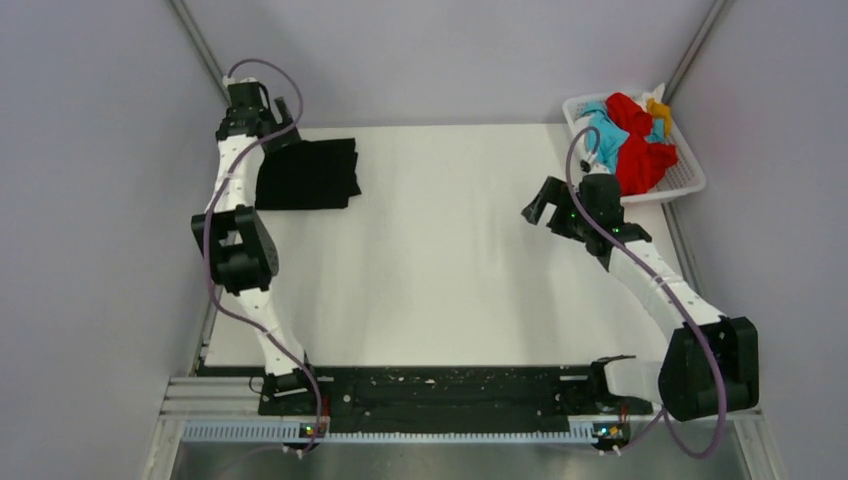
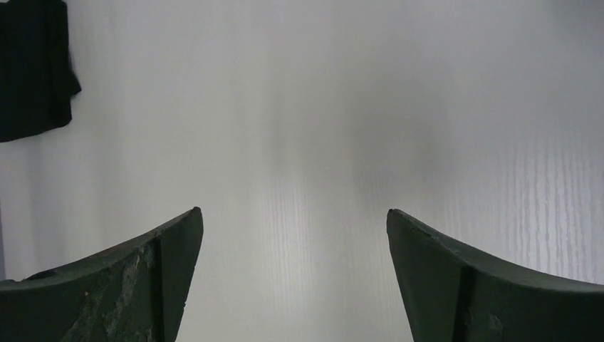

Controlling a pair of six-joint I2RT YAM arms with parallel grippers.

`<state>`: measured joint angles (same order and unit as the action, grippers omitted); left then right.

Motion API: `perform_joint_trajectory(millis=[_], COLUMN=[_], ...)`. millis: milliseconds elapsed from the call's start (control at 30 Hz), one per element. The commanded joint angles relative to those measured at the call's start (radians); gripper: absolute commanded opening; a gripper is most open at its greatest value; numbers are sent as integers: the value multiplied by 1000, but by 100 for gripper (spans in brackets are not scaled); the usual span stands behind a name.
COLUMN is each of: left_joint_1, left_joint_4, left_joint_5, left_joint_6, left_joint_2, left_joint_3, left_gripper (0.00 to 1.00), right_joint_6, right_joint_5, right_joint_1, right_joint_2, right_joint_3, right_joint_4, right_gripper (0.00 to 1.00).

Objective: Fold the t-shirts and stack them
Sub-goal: Reset both arms

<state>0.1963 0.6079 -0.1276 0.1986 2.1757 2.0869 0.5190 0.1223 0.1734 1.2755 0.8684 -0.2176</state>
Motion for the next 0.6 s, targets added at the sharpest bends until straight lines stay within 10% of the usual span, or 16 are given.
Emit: perform_joint_trajectory(millis=[0, 267, 567], left_joint_1=[-51, -315, -463], left_joint_4=[-136, -557, -551], left_joint_5=[169, 236, 180], left_joint_6=[156, 345, 450], left_joint_2=[-313, -804, -964], left_joint_3=[-322, -1136, -1403], left_gripper=[99, 99, 99], right_joint_6=[-38, -14, -60], right_joint_5=[-77, -242, -281], right_joint_1=[-11, -10, -10], right_joint_2=[-117, -305, -360], right_joint_3=[-73, -273, -389], right_joint_4=[41, 150, 185], right_gripper=[99, 99, 99])
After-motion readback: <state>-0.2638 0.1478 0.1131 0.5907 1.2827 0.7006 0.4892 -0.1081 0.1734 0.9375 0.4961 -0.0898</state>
